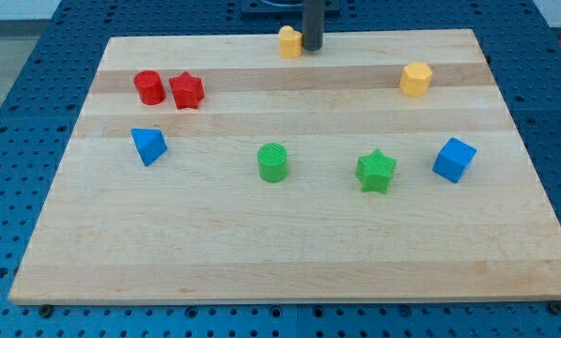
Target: Push the yellow hexagon into the yellow heart
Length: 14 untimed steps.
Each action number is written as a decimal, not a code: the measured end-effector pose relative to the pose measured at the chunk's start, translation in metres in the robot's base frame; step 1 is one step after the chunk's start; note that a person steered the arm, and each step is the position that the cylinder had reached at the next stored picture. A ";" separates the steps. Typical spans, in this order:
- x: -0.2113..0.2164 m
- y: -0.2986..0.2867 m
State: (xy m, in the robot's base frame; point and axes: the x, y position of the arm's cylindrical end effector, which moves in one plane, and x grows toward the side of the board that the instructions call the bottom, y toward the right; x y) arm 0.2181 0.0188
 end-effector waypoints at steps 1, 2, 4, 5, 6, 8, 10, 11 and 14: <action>0.001 -0.013; 0.012 0.016; 0.025 0.215; 0.072 0.274; 0.107 0.274; 0.032 0.185; 0.041 0.219; 0.091 0.230; 0.067 0.086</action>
State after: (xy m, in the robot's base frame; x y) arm 0.2854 0.1045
